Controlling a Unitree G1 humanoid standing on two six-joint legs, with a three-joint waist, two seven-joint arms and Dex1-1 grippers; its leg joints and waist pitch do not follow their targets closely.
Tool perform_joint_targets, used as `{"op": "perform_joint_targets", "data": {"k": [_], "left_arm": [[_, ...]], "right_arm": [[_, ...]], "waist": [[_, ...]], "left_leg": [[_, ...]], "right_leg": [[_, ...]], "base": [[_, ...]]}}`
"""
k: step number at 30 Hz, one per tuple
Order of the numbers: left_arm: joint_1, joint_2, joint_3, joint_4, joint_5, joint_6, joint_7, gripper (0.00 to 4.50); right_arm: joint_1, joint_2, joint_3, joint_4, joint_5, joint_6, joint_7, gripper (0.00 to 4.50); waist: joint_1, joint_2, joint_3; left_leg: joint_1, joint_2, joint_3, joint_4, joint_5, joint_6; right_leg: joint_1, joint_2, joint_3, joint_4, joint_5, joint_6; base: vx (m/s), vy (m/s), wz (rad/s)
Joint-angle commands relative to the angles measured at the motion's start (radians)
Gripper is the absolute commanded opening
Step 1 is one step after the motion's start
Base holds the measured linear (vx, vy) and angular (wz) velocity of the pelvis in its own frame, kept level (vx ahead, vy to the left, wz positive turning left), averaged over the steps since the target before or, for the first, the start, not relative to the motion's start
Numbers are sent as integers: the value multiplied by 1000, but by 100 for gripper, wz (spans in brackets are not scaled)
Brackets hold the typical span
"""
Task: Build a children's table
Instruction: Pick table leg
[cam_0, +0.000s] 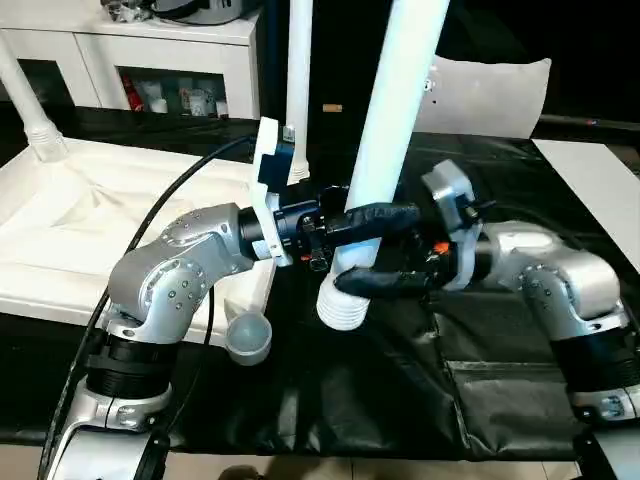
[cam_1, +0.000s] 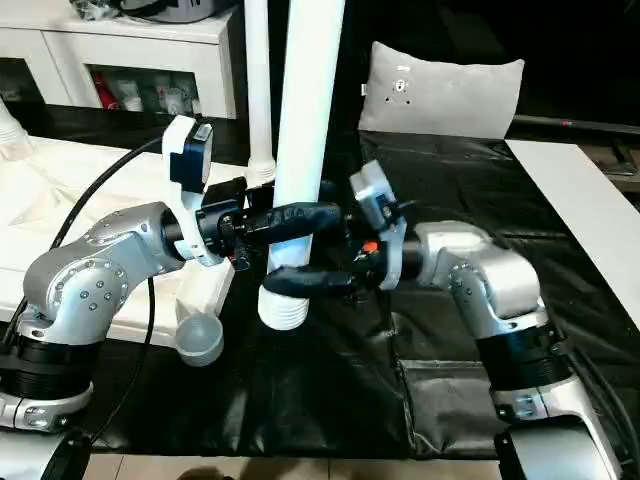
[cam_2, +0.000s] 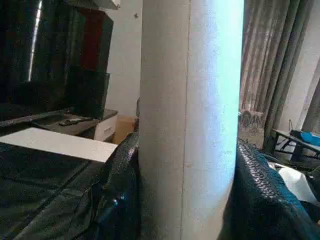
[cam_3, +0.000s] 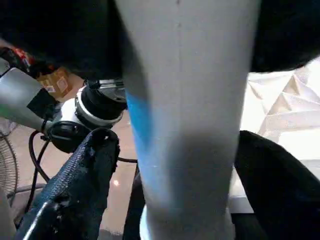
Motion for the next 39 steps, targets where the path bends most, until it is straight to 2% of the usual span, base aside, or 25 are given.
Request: {"op": "perform_joint_targets", "data": {"k": [1, 11, 18, 20, 21, 26, 27, 28, 29, 31, 33, 35, 36, 39], "left_arm": [[-17, 5, -10, 8, 15, -17, -8, 188], [-20, -1, -17, 20, 35, -37, -8, 188], [-26, -18, -10, 40, 65, -56, 37, 188], [-28, -21, -8, 45, 71, -58, 50, 187], [-31, -25, -6, 51, 77, -59, 64, 187], [-42, -56, 14, 70, 104, -56, 156, 186], [-42, -68, 22, 68, 94, -57, 166, 186], [-42, -78, 28, 65, 80, -51, 172, 186], [-42, -83, 31, 60, 68, -43, 172, 221], [-39, -85, 23, 43, 62, -40, 166, 256], [-38, -94, 17, 28, 48, -19, 174, 259], [-33, -116, 19, 10, 16, -4, 184, 274], [-31, -124, 22, 5, 6, 1, 187, 296], [-25, -159, 35, -12, -21, 0, 206, 311]], "right_arm": [[-9, -1, 0, -3, -9, -6, 9, 339], [-10, 4, 6, 6, -17, -9, 3, 258], [-5, 3, 9, 4, -17, -2, 9, 197], [-4, 3, 10, 3, -17, -2, 9, 193], [-4, 2, 10, 5, -19, -3, 10, 190], [3, 12, 15, 3, -43, -13, -16, 187], [6, 21, 16, 4, -55, -22, -35, 186], [9, 28, 18, 4, -65, -30, -52, 186], [12, 34, 20, 2, -74, -38, -64, 186], [19, 48, 26, 1, -94, -57, -94, 185], [25, 71, 29, 3, -119, -86, -132, 185], [26, 106, 29, 25, -158, -121, -200, 185], [26, 114, 28, 30, -165, -130, -215, 185], [17, 153, 18, 70, -203, -154, -308, 185]], "waist": [[-4, -9, -72], [-3, -8, -72], [-3, -8, -72], [-3, -8, -72], [-4, -14, -72], [-4, -12, -72], [-3, -9, -73], [-4, -11, -73], [-5, -11, -73], [-5, -11, -74], [-8, -11, -72], [-8, -7, -72], [-8, -8, -72], [-10, -5, -72]], "left_leg": [[3, 59, -13, -63, -55, 34], [3, 59, -13, -63, -53, 34], [3, 59, -13, -63, -56, 32], [3, 60, -13, -62, -57, 32], [3, 60, -12, -62, -55, 34], [1, 58, -12, -61, -52, 37], [2, 59, -13, -61, -50, 35], [2, 59, -13, -61, -51, 32], [2, 59, -13, -61, -51, 32], [3, 59, -13, -61, -48, 34], [1, 60, -13, -62, -51, 25], [3, 58, -13, -63, -60, 20], [4, 59, -13, -63, -62, 18], [4, 61, -14, -65, -63, 13]], "right_leg": [[52, -117, 62, -75, -255, -109], [52, -118, 63, -74, -242, -117], [53, -118, 62, -76, -256, -108], [53, -118, 62, -75, -249, -113], [53, -117, 62, -75, -246, -114], [54, -118, 62, -77, -256, -112], [53, -117, 62, -76, -253, -109], [52, -118, 61, -77, -251, -111], [53, -118, 61, -78, -252, -111], [52, -118, 62, -75, -241, -112], [51, -119, 61, -75, -242, -117], [51, -118, 61, -77, -257, -113], [50, -119, 62, -76, -257, -113], [50, -119, 62, -75, -236, -122]], "base": [[0, 0, 0], [0, 0, 0], [0, 0, 0], [0, 0, 0], [0, 0, 0], [0, 0, 0], [0, 0, 0], [0, 0, 0], [0, 0, 0], [0, 0, 0], [0, 0, 0], [0, 0, 0], [0, 0, 0], [0, 0, 0]]}}
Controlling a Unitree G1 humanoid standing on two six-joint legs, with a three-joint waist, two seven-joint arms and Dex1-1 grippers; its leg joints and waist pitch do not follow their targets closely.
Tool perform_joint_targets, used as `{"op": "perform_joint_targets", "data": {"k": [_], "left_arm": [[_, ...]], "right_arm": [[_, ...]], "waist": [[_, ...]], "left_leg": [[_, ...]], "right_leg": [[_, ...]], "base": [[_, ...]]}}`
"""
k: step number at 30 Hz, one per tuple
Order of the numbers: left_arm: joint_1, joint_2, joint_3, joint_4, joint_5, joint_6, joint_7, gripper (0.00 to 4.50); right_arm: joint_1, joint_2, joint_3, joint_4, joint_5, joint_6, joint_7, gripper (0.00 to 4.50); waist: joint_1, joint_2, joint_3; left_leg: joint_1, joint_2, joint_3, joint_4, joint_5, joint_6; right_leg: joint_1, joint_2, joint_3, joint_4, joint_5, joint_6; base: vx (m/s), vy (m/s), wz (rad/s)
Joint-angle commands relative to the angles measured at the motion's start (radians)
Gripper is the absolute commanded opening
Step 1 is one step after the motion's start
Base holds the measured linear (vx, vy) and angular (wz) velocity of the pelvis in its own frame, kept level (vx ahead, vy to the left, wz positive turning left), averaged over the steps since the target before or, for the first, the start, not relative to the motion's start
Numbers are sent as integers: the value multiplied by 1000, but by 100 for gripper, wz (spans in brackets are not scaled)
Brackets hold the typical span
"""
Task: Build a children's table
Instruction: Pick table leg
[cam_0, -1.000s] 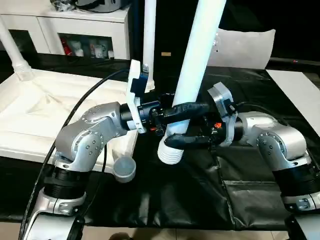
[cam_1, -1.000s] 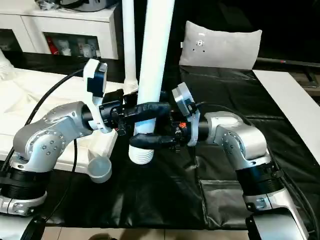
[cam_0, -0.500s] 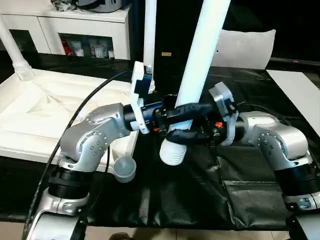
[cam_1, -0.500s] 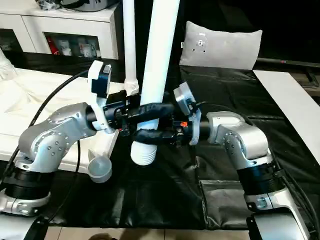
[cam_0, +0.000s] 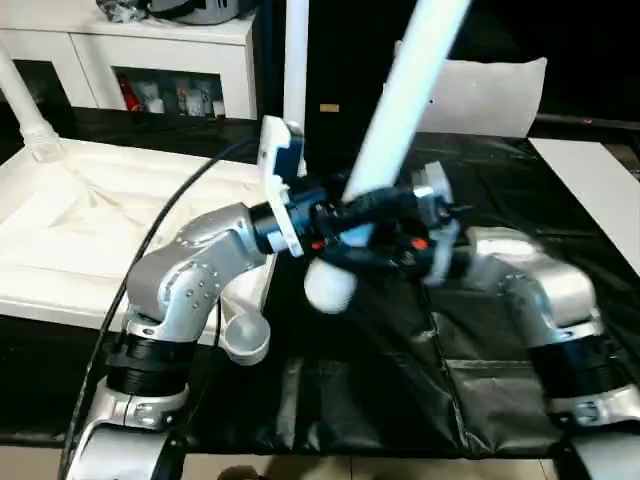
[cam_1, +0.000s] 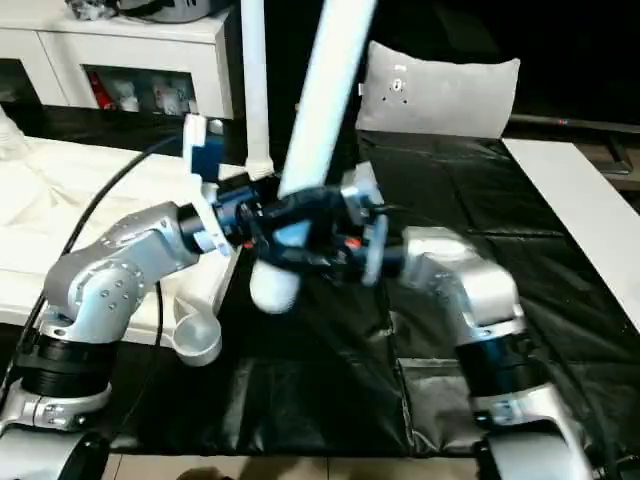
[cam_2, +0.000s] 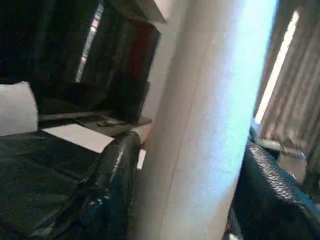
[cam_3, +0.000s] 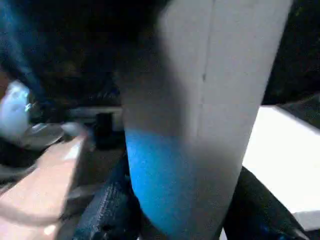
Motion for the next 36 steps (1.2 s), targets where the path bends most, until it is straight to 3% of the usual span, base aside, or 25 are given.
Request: {"op": "perform_joint_targets", "data": {"k": [1, 6, 8, 12, 15, 18, 19, 20, 21, 23, 24, 28, 31, 33, 34, 36], "left_arm": [[-26, -49, -20, -63, -61, -5, 4, 321], [-20, -77, -20, -79, -79, -11, 15, 361], [-9, -102, -43, -91, -72, 3, 31, 378], [10, -132, -61, -119, -94, 0, 8, 380], [12, -171, -37, -120, -134, 20, 35, 380], [9, -173, -31, -105, -121, 20, 51, 380], [9, -175, -25, -106, -119, 19, 55, 400], [9, -175, -20, -111, -119, 14, 55, 411], [11, -175, -17, -116, -121, 10, 55, 419], [24, -159, 10, -161, -138, -3, 65, 431], [31, -149, 12, -176, -126, -12, 70, 442], [58, -119, 34, -206, -94, -30, 102, 450], [106, -76, 69, -234, -63, -32, 140, 450], [174, -19, 87, -245, 37, -37, 212, 450], [174, -19, 87, -245, 37, -37, 212, 450], [218, 12, 99, -218, 158, -20, 353, 450]], "right_arm": [[-4, 22, 47, 42, -60, -9, -62, 185], [-5, 37, 45, 55, -79, -24, -85, 185], [0, 40, 56, 55, -93, -31, -91, 185], [5, 43, 67, 63, -113, -43, -99, 185], [10, 47, 68, 72, -121, -54, -109, 185], [17, 47, 67, 67, -124, -55, -111, 185], [20, 46, 66, 65, -125, -56, -111, 185], [23, 45, 65, 61, -126, -55, -112, 185], [26, 45, 64, 59, -127, -57, -112, 185], [54, 45, 42, 33, -119, -49, -145, 185], [65, 44, 34, 23, -117, -46, -158, 185], [104, 41, 8, -18, -114, -34, -202, 185], [153, 39, -31, -68, -124, -27, -275, 185], [195, 58, -99, -112, -154, -8, -413, 185], [195, 58, -99, -112, -154, -8, -413, 185], [227, 84, -153, -153, -166, 22, -535, 185]], "waist": [[-8, -4, -71], [-6, -3, -71], [-7, -7, -71], [-7, -7, -71], [-9, -7, -69], [-12, -8, -67], [-13, -8, -67], [-14, -13, -67], [-13, -11, -67], [-17, -22, -68], [-19, -17, -69], [-29, -21, -67], [-32, -25, -63], [-32, -19, -62], [-34, -19, -61], [-42, -21, -62]], "left_leg": [[4, 60, -14, -65, -67, 15], [6, 61, -14, -66, -72, 19], [2, 60, -14, -66, -72, 22], [1, 61, -14, -65, -74, 22], [2, 60, -13, -65, -86, 22], [4, 60, -14, -67, -99, 22], [5, 60, -14, -67, -101, 23], [4, 59, -13, -66, -100, 25], [3, 59, -14, -67, -97, 25], [1, 61, -14, -67, -84, 25], [1, 64, -17, -69, -74, 22], [4, 65, -16, -71, -89, 15], [4, 60, -13, -72, -115, 4], [6, 57, -14, -73, -124, -1], [7, 60, -15, -76, -126, -6], [9, 56, -16, -77, -142, -20]], "right_leg": [[50, -118, 62, -75, -238, -122], [51, -119, 63, -75, -228, -124], [54, -120, 64, -75, -229, -122], [54, -122, 65, -77, -230, -129], [54, -120, 64, -80, -253, -116], [52, -118, 64, -84, -278, -107], [51, -118, 64, -85, -286, -103], [52, -117, 64, -86, -289, -99], [52, -118, 64, -85, -292, -96], [54, -120, 64, -82, -284, -94], [53, -120, 64, -78, -261, -98], [51, -117, 63, -79, -241, -107], [51, -115, 64, -86, -301, -79], [48, -114, 63, -90, -342, -56], [45, -112, 65, -92, -346, -46], [43, -106, 62, -93, -364, -21]], "base": [[0, 0, 0], [0, 0, 0], [0, 0, 0], [0, 0, 0], [0, 0, 0], [0, 0, 0], [0, 0, 0], [0, 0, 0], [0, 0, 0], [0, 0, 0], [0, 0, 0], [0, 0, 0], [0, 0, 0], [0, 0, 0], [0, 0, 0], [0, 0, 0]]}}
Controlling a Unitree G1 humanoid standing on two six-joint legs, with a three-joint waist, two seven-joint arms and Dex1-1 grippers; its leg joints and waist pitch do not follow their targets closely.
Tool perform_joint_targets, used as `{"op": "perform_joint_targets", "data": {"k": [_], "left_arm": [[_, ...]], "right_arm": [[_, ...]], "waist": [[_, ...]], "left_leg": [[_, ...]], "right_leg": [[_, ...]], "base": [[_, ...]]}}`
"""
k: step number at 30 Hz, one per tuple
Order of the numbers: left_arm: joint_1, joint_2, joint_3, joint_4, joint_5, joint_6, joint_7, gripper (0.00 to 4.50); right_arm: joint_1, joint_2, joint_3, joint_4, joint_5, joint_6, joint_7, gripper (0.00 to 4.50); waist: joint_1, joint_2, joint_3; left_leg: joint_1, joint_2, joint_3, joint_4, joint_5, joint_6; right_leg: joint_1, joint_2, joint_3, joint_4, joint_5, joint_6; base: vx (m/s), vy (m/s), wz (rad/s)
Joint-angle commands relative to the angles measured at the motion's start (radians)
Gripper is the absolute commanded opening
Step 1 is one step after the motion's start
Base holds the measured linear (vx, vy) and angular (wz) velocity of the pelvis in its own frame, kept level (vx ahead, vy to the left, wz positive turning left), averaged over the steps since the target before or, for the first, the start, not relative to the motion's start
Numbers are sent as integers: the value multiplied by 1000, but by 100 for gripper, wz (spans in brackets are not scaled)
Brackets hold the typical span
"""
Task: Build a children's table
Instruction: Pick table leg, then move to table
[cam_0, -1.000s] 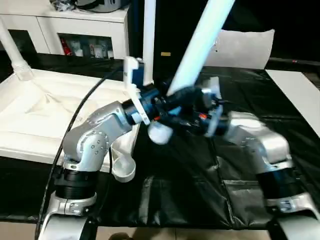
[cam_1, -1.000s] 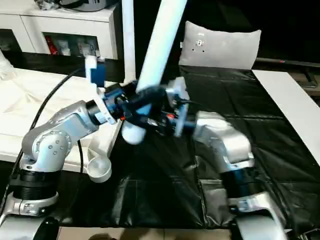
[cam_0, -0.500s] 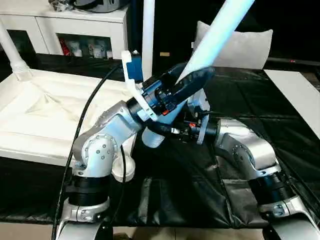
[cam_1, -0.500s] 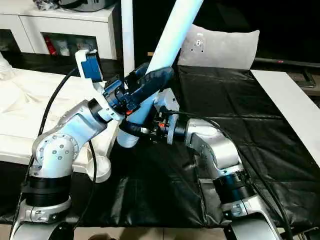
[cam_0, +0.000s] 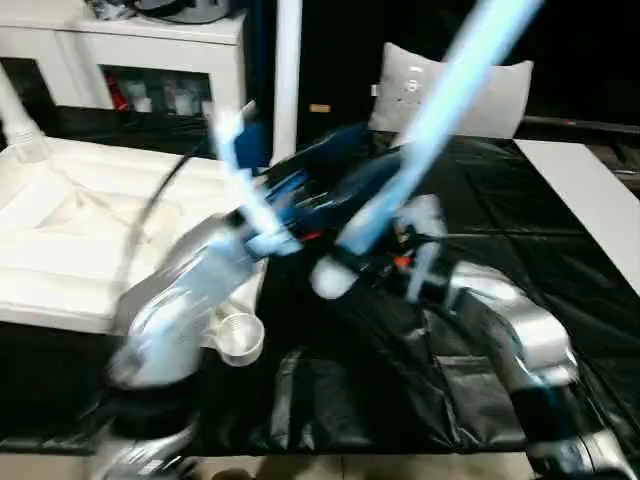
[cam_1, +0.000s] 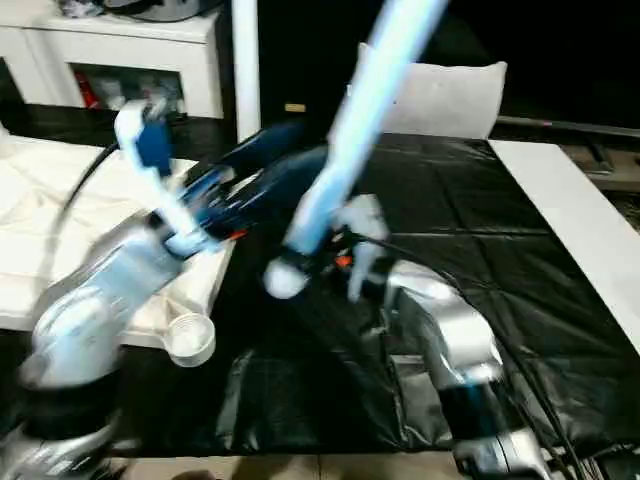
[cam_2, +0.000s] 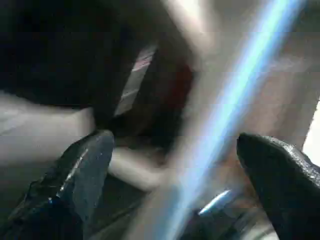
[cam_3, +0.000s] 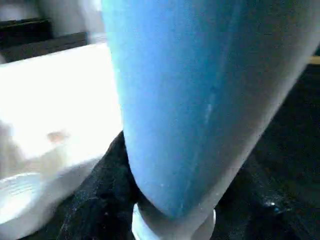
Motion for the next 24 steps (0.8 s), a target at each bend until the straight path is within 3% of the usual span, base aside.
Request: {"op": "perform_joint_targets", "data": {"k": [1, 3, 4, 5, 6, 7, 8, 9, 10, 11, 13, 15, 16, 17, 21, 22, 23, 24], "left_arm": [[13, 11, 6, 17, 86, 24, 98, 450], [73, 37, 19, 24, 149, 28, 161, 450], [99, 54, 5, 19, 184, 15, 166, 450], [121, 69, -15, 17, 219, -3, 177, 450], [134, 77, -27, 15, 239, -14, 186, 450], [150, 48, -10, 18, 240, -39, 214, 450], [150, 48, -10, 18, 240, -39, 214, 450], [178, 10, 5, 16, 249, -108, 232, 450], [197, 2, -3, 6, 263, -131, 240, 450], [202, 2, -10, 1, 273, -136, 248, 450], [206, 8, -48, 3, 334, -171, 275, 450], [207, 12, -66, 12, 362, -194, 283, 450], [209, 14, -78, 29, 387, -213, 294, 450], [209, 11, -78, 36, 392, -213, 301, 450], [197, -2, -62, 41, 405, -203, 331, 450], [197, -5, -56, 40, 401, -206, 330, 450], [202, -5, -47, 36, 396, -208, 329, 450], [207, -6, -30, 43, 383, -208, 327, 450]], "right_arm": [[9, 13, -45, -44, -8, 26, -81, 185], [44, 43, -71, -90, -9, 43, -148, 185], [53, 44, -64, -106, -31, 50, -168, 185], [63, 41, -52, -119, -52, 53, -185, 185], [69, 39, -44, -127, -66, 54, -195, 185], [81, 42, -34, -141, -100, 70, -231, 185], [81, 42, -34, -141, -100, 70, -231, 185], [97, 57, -35, -143, -111, 74, -270, 185], [109, 66, -46, -136, -81, 69, -262, 185], [114, 68, -48, -138, -73, 72, -262, 185], [131, 87, -60, -156, -45, 73, -266, 185], [132, 96, -62, -155, -40, 59, -262, 185], [130, 99, -49, -137, -57, 28, -257, 185], [129, 99, -41, -127, -70, 17, -258, 185], [136, 113, -44, -137, -55, 36, -261, 185], [140, 116, -44, -139, -53, 37, -264, 185], [146, 116, -35, -137, -57, 31, -265, 185], [152, 112, -23, -127, -83, 15, -285, 185]], "waist": [[-4, 3, -61], [-9, 7, -61], [-8, 23, -61], [-14, 14, -60], [-14, 19, -63], [-15, 13, -60], [-13, 15, -60], [-14, 16, -59], [-16, 14, -58], [-14, 19, -59], [-14, 6, -56], [-14, 11, -58], [-14, 1, -56], [-14, 6, -56], [-16, 4, -54], [-19, 4, -57], [-18, 8, -58], [-7, 10, -66]], "left_leg": [[8, 54, -18, -72, -155, -17], [5, 54, -19, -73, -165, -17], [7, 53, -22, -73, -170, -17], [5, 55, -22, -76, -178, -14], [5, 56, -24, -77, -176, -16], [5, 57, -23, -76, -173, -15], [5, 55, -22, -75, -174, -18], [6, 55, -21, -75, -184, -13], [4, 55, -20, -74, -192, -13], [6, 57, -22, -75, -210, -11], [6, 57, -22, -77, -228, -4], [4, 56, -24, -78, -222, -3], [3, 56, -24, -78, -221, 1], [5, 56, -24, -77, -222, -2], [5, 53, -24, -76, -233, -5], [32, 56, 1, -57, -227, -25], [44, 48, 14, -44, -234, -56], [51, 36, 37, -32, -237, -83]], "right_leg": [[40, -106, 61, -92, -375, -15], [40, -108, 60, -95, -371, -16], [39, -108, 60, -94, -367, -19], [39, -105, 60, -96, -363, -16], [40, -106, 60, -94, -349, -19], [38, -107, 62, -94, -341, -30], [39, -107, 62, -94, -340, -33], [37, -109, 63, -99, -350, -42], [38, -110, 63, -100, -359, -41], [36, -111, 64, -101, -368, -38], [35, -110, 63, -104, -396, -22], [36, -110, 62, -103, -399, -12], [33, -111, 62, -104, -415, -5], [33, -113, 63, -103, -421, -4], [30, -114, 62, -109, -455, 5], [1, -90, 81, -132, -478, 33], [-8, -67, 89, -130, -490, 55], [-26, -35, 113, -131, -472, 94]], "base": [[0, 0, 0], [0, 0, 0], [0, 0, 0], [0, 0, 0], [0, 0, 0], [0, 0, 0], [0, 0, 0], [0, 0, 0], [0, 0, 0], [0, 0, 0], [0, 0, 0], [0, 0, 0], [0, 0, 0], [0, 0, 0], [0, 0, 0], [0, 0, 0], [0, 0, 0], [0, 0, 0]]}}
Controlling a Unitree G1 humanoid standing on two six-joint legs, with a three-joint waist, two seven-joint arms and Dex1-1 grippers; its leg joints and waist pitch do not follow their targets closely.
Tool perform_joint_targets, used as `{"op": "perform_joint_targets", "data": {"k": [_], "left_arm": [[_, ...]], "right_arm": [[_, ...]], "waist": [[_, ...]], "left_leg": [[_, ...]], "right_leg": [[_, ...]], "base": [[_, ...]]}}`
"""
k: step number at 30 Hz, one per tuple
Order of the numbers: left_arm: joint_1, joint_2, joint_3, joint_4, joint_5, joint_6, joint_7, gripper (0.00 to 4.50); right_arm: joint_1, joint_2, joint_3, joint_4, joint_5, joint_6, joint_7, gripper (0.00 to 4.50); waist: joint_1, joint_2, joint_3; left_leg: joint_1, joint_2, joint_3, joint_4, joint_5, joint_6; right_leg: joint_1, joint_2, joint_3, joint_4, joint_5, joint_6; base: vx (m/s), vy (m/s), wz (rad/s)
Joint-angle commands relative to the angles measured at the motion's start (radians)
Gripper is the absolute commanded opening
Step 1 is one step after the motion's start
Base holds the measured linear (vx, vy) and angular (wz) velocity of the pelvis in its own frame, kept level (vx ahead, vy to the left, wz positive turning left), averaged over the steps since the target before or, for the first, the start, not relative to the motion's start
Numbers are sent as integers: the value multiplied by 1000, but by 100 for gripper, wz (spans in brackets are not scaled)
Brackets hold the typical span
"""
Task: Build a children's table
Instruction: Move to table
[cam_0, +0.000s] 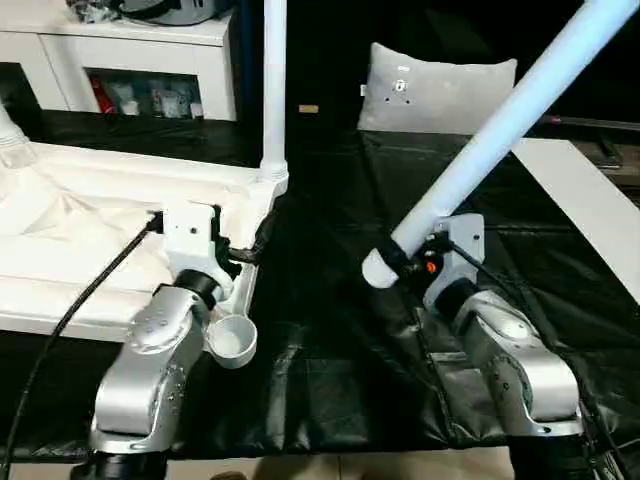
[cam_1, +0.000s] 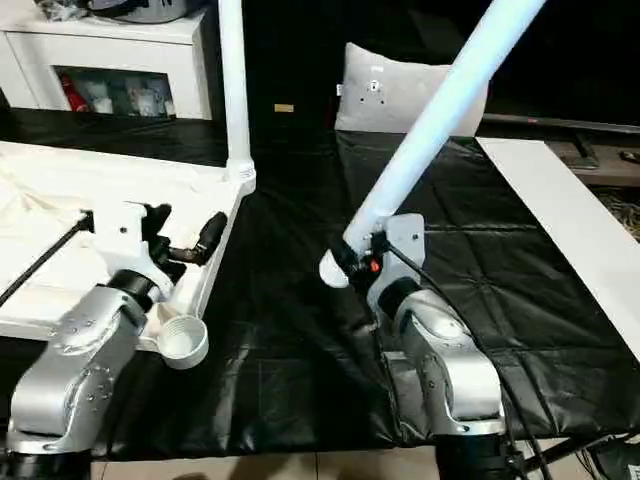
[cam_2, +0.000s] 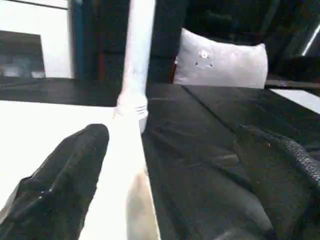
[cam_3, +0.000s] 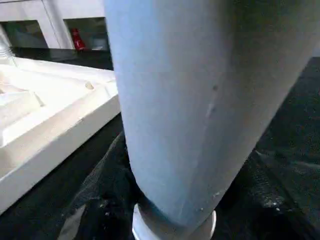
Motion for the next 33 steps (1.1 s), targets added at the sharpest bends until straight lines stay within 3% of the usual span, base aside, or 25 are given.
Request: {"op": "perform_joint_targets", "data": {"k": [1, 2, 3, 4, 5, 6, 7, 8, 9, 10, 11, 12, 13, 15, 17, 18, 19, 20, 23, 24, 26, 29, 31, 32, 33], "left_arm": [[-5, -2, 11, 4, -9, -2, 2, 450], [-4, 0, 14, 6, -5, 1, 9, 450], [1, -3, 15, 0, -8, 1, 11, 450], [5, -4, 16, -6, -14, 2, 8, 450], [6, -3, 18, -7, -14, 0, 6, 450], [5, -1, 20, 0, -12, -4, 6, 450], [5, 0, 22, 5, -11, -7, 6, 450], [3, -1, 22, 8, -9, -8, 8, 450], [-5, -4, 24, 22, 1, -12, 20, 450], [-8, -8, 23, 25, 5, -12, 23, 450], [-8, -11, 19, 21, 6, -11, 21, 450], [-4, -15, 6, 11, 10, -11, 12, 450], [-4, -16, 6, 17, 13, -18, 11, 450], [-6, -17, 7, 25, 16, -23, 14, 450], [-13, -21, 2, 32, 18, -21, 21, 450], [-13, -23, -3, 31, 16, -21, 19, 450], [-14, -25, -6, 29, 14, -20, 17, 450], [-15, -22, -10, 36, 19, -24, 16, 450], [-18, -22, -11, 54, 41, -30, 26, 450], [-19, -24, -11, 53, 41, -31, 26, 450], [-16, -28, -14, 47, 34, -29, 21, 450], [-13, -26, -15, 50, 35, -32, 21, 450], [-18, -22, -18, 61, 43, -34, 27, 450], [-17, -22, -24, 58, 45, -34, 24, 450], [-12, -26, -29, 50, 45, -33, 19, 450]], "right_arm": [[15, -8, 1, -1, -17, -16, -21, 185], [15, -11, 1, -4, -24, -17, -27, 185], [17, -4, -20, -24, 7, -14, -18, 185], [15, -4, -27, -31, 15, -14, -16, 185], [9, -5, -30, -26, 11, -17, -18, 185], [1, 0, -36, -15, 13, -16, -24, 185], [-4, 4, -41, -6, 15, -15, -27, 185], [-5, 5, -42, -5, 13, -19, -29, 185], [-9, 7, -46, 1, 3, -37, -38, 185], [-8, 2, -43, -4, -6, -31, -50, 185], [-6, -1, -41, -7, -3, -18, -50, 185], [-6, -7, -30, 4, -7, -5, -50, 185], [-9, -7, -26, 20, -8, -5, -49, 185], [-12, -7, -21, 29, -12, -5, -46, 185], [-15, -13, -7, 30, -23, -12, -34, 185], [-14, -17, 0, 33, -28, -18, -24, 185], [-13, -20, 3, 35, -30, -20, -18, 185], [-16, -25, 13, 48, -46, -37, -17, 185], [-21, -36, 28, 56, -63, -51, -28, 185], [-21, -37, 28, 52, -60, -48, -27, 185], [-21, -33, 19, 49, -40, -32, -21, 185], [-28, -34, 19, 64, -46, -39, -24, 185], [-28, -39, 25, 64, -53, -41, -17, 185], [-25, -38, 26, 58, -50, -43, -11, 185], [-21, -36, 26, 56, -47, -46, -11, 185]], "waist": [[0, 4, -67], [6, 6, -67], [10, -2, -71], [15, -3, -69], [15, -13, -71], [17, -22, -69], [22, -17, -66], [21, -14, -66], [14, 3, -69], [-1, 5, -67], [-6, 9, -68], [-15, 0, -60], [-16, 2, -56], [-24, 10, -55], [-36, 19, -49], [-51, 17, -50], [-67, 7, -48], [-70, 12, -47], [-109, 15, -47], [-115, 12, -50], [-124, 9, -48], [-124, 6, -46], [-109, 0, -44], [-91, -11, -40], [-77, 3, -29]], "left_leg": [[46, 23, 20, -26, -248, -86], [36, 19, 23, -27, -245, -81], [26, 14, 30, -19, -248, -68], [26, 10, 37, -7, -266, -50], [26, 7, 42, 2, -276, -38], [-13, 2, 20, 6, -238, -3], [-26, 11, -9, 21, -198, 22], [-25, 14, -16, 25, -183, 29], [-38, 27, -37, 3, -119, 82], [-14, 34, -28, -6, -107, 129], [-4, 32, -22, -11, -101, 147], [12, 34, -11, -25, -142, 187], [15, 34, -11, -27, -165, 187], [19, 35, -16, -40, -203, 178], [38, 31, -11, -65, -252, 167], [37, 28, -13, -81, -288, 155], [35, 24, -7, -95, -331, 135], [32, 22, -7, -102, -363, 119], [16, 9, -1, -135, -523, 14], [10, 11, -7, -136, -543, 4], [6, 8, -5, -136, -596, -29], [9, 13, -13, -107, -646, -38], [17, 23, -35, -59, -586, -8], [15, 44, -62, -12, -497, 30], [23, 68, -96, 15, -460, 42]], "right_leg": [[-13, -41, 93, -118, -469, 95], [-8, -38, 106, -111, -455, 95], [-7, -37, 132, -101, -437, 84], [-15, -36, 163, -99, -438, 60], [-13, -37, 175, -100, -446, 48], [28, -76, 203, -89, -418, -7], [36, -115, 226, -96, -406, -55], [35, -117, 231, -97, -399, -73], [42, -137, 195, -85, -301, -135], [15, -118, 167, -81, -236, -173], [14, -111, 156, -76, -210, -187], [6, -112, 132, -85, -220, -205], [5, -120, 128, -91, -245, -205], [14, -135, 111, -99, -292, -186], [2, -116, 75, -97, -296, -158], [6, -106, 48, -85, -285, -138], [1, -99, 25, -79, -280, -117], [4, -101, 16, -75, -284, -110], [15, -113, -22, -62, -262, -56], [25, -122, -25, -62, -257, -49], [29, -142, -25, -74, -274, -44], [43, -194, -20, -113, -403, -31], [45, -260, 19, -155, -448, -27], [56, -329, 63, -187, -493, -34], [59, -362, 75, -205, -534, -56]], "base": [[-12, 9, -31], [-2, 28, -40], [-2, 28, -40], [12, 56, -45], [5, 86, -42], [5, 86, -42], [-1, 115, -37], [-7, 132, -20], [-7, 132, -20], [0, 138, 2], [-12, 145, 12], [-12, 145, 12], [-28, 154, 10], [-31, 161, 5], [-42, 163, 6], [-45, 164, 5], [-50, 159, 3], [-56, 150, 4], [-61, 133, 1], [-64, 112, 0], [-54, 67, 1], [-17, 17, 1], [0, 0, 0], [0, 0, 0], [-50, 89, -1]]}}
